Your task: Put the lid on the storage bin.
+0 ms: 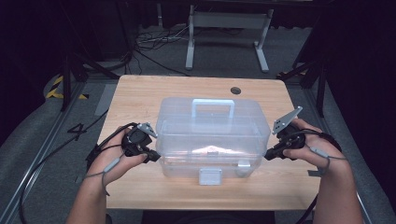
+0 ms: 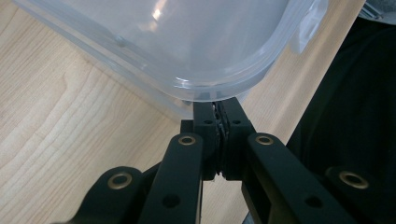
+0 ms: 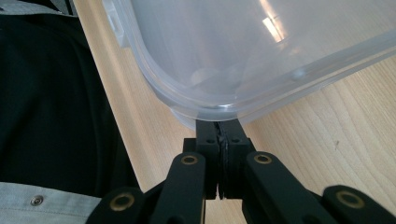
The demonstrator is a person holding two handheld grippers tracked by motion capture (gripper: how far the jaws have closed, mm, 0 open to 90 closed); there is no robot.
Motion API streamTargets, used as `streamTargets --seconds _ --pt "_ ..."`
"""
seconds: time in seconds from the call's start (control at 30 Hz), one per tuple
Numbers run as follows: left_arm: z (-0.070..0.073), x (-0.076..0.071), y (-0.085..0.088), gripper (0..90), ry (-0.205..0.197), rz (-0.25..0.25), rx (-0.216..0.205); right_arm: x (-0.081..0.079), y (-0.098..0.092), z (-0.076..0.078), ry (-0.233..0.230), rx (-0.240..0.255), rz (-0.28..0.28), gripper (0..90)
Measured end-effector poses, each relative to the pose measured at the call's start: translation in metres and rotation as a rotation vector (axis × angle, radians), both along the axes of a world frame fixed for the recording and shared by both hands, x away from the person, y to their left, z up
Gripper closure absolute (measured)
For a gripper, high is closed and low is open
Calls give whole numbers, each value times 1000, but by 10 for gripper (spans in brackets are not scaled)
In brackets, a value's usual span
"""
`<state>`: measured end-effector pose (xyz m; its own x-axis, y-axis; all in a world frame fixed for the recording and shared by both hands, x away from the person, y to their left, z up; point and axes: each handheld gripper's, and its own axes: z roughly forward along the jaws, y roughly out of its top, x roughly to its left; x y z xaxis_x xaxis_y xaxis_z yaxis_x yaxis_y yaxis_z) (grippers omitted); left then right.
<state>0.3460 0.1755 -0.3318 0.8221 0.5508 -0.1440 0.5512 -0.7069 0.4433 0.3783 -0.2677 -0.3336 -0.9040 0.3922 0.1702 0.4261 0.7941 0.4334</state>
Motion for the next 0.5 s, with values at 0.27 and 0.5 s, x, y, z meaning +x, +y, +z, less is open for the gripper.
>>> streamTargets --seconds 0.27,0.5 --pt "-2 0 -1 871 10 -10 23 0 1 -2 11 -13 5 881" --pt "-5 1 -2 864 25 -16 40 0 3 -5 27 -36 13 881"
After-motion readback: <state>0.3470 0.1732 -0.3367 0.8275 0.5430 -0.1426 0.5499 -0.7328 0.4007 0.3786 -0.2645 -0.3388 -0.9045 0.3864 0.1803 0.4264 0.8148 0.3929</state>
